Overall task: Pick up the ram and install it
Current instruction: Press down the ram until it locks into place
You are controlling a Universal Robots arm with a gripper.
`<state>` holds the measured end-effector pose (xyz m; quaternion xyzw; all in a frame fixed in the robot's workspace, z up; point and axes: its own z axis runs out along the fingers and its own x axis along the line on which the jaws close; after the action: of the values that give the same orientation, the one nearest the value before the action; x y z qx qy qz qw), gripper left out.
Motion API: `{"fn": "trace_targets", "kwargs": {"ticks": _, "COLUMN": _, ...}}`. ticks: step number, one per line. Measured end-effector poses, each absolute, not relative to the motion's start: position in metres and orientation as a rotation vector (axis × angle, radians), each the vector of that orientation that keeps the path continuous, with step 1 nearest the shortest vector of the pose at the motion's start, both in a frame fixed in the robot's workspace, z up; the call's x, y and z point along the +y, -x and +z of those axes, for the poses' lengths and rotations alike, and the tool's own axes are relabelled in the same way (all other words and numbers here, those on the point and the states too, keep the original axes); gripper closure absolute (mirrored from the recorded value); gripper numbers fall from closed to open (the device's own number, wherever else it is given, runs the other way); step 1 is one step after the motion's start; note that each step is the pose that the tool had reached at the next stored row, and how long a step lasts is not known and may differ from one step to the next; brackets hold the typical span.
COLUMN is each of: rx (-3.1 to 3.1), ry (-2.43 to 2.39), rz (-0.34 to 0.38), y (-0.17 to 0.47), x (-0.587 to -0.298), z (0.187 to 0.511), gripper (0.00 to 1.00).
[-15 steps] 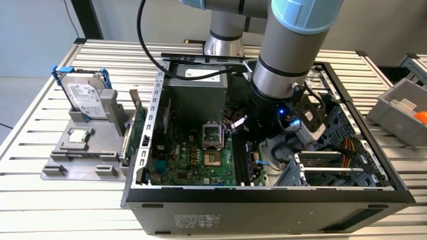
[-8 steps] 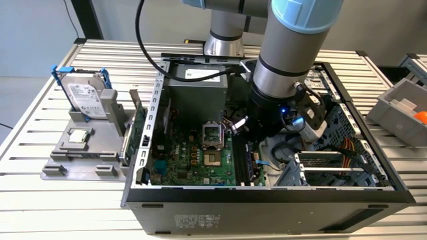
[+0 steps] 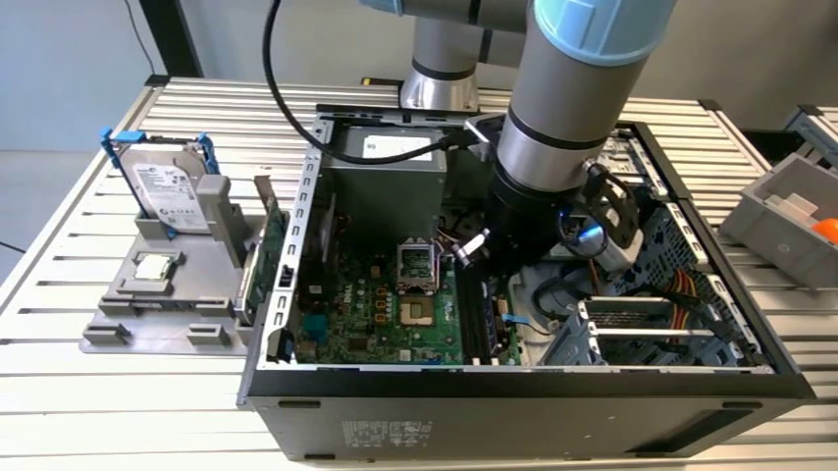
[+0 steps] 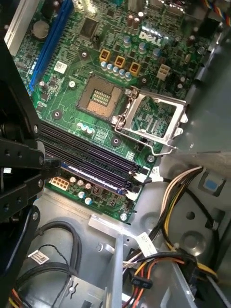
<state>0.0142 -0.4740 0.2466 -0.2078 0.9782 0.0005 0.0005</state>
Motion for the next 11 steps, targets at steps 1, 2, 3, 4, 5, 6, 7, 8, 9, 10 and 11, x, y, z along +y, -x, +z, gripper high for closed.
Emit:
{"fn": "trace_targets", "kwargs": {"ticks": 1, "rx": 3.068, "ry": 0.672, "rz": 0.002, "y": -0.0142, "x": -0.474, "z": 0.2466, "gripper": 1.0}}
{"fn": "trace_targets", "kwargs": {"ticks": 2, "rx": 3.063, "ry": 0.692, "rz": 0.002, "y": -0.0142, "x": -0.474, "z": 0.2466, "gripper": 1.0}}
{"fn": "trace_targets", "kwargs": {"ticks": 3, "rx": 3.059, "ry": 0.71, "rz": 0.002, "y": -0.0142, "x": -0.474, "z": 0.2467, "gripper": 1.0}}
{"fn": "trace_targets", "kwargs": {"ticks": 4, "rx": 3.055, "ry": 0.728, "rz": 0.003, "y": -0.0142, "x": -0.474, "z": 0.2467, "gripper": 1.0}}
{"fn": "trace_targets", "kwargs": {"ticks": 5, "rx": 3.05, "ry": 0.747, "rz": 0.003, "y": -0.0142, "x": -0.4739, "z": 0.2467, "gripper": 1.0}}
{"fn": "trace_targets", "kwargs": {"ticks": 6, "rx": 3.045, "ry": 0.767, "rz": 0.003, "y": -0.0142, "x": -0.4739, "z": 0.2466, "gripper": 1.0}}
{"fn": "trace_targets", "kwargs": {"ticks": 7, "rx": 3.04, "ry": 0.787, "rz": 0.003, "y": -0.0142, "x": -0.4739, "z": 0.2467, "gripper": 1.0}}
{"fn": "trace_targets", "kwargs": {"ticks": 8, "rx": 3.034, "ry": 0.809, "rz": 0.003, "y": -0.0142, "x": -0.4739, "z": 0.2466, "gripper": 1.0}}
{"fn": "trace_targets", "kwargs": {"ticks": 9, "rx": 3.028, "ry": 0.833, "rz": 0.003, "y": -0.0142, "x": -0.4739, "z": 0.2466, "gripper": 1.0}}
{"fn": "trace_targets", "kwargs": {"ticks": 10, "rx": 3.021, "ry": 0.856, "rz": 0.003, "y": -0.0142, "x": -0.4739, "z": 0.2467, "gripper": 1.0}}
{"fn": "trace_targets", "kwargs": {"ticks": 11, "rx": 3.014, "ry": 0.882, "rz": 0.003, "y": -0.0142, "x": -0.4739, "z": 0.2467, "gripper": 1.0}}
